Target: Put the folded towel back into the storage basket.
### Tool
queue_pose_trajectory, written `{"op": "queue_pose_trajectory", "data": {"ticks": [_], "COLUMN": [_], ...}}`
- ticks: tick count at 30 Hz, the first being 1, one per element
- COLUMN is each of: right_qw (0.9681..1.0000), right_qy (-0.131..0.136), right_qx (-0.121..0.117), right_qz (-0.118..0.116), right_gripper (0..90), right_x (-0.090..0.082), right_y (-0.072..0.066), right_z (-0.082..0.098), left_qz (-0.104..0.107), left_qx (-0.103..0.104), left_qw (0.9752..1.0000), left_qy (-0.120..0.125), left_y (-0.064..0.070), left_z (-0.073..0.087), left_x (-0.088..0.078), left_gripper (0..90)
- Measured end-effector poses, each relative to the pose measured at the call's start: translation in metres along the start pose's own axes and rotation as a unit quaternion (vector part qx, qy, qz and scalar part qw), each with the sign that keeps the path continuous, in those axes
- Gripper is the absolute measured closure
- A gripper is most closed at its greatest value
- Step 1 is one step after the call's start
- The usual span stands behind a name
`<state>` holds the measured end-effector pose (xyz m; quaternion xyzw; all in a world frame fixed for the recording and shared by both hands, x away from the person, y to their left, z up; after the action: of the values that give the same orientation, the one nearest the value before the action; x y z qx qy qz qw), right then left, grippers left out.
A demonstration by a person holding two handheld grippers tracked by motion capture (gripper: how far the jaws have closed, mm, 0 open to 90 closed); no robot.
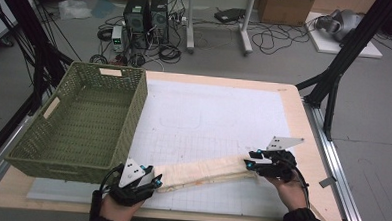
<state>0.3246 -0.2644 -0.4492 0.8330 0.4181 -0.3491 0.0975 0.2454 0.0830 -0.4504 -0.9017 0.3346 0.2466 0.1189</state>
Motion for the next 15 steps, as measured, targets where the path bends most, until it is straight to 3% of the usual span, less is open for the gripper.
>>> {"op": "queue_pose_trajectory", "data": {"ticks": [5, 10, 15], "right_qw": [0.9988, 0.9981, 0.9984], "right_qy": [-0.048, -0.056, -0.046], "right_qx": [0.007, -0.003, -0.007], "right_qz": [-0.008, -0.024, -0.032], "right_gripper": [70.6, 88.8, 89.4], "right_x": [0.014, 0.014, 0.006], "right_y": [0.003, 0.000, -0.003], "right_z": [0.018, 0.022, 0.020], "left_qz": [0.026, 0.037, 0.039], "left_qx": [0.013, 0.017, 0.016], "left_qw": [0.9992, 0.9962, 0.9963], "left_qy": [-0.027, -0.077, -0.075], "left_y": [0.001, 0.000, -0.003], "left_z": [0.002, 0.013, 0.014], "left_x": [0.017, 0.033, 0.034], "left_gripper": [78.2, 84.4, 86.9]}}
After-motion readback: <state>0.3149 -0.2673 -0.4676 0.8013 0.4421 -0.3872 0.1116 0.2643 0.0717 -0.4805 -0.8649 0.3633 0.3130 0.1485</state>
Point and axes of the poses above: each handheld gripper's, and its own axes: x roughly forward along the jaws, z roughly out of its underside, y roughly to its right, the point moved 6 cm from there along x, roughly forward along the jaws, and after that the axes turned 5 degrees about x, right-handed, at the moved point
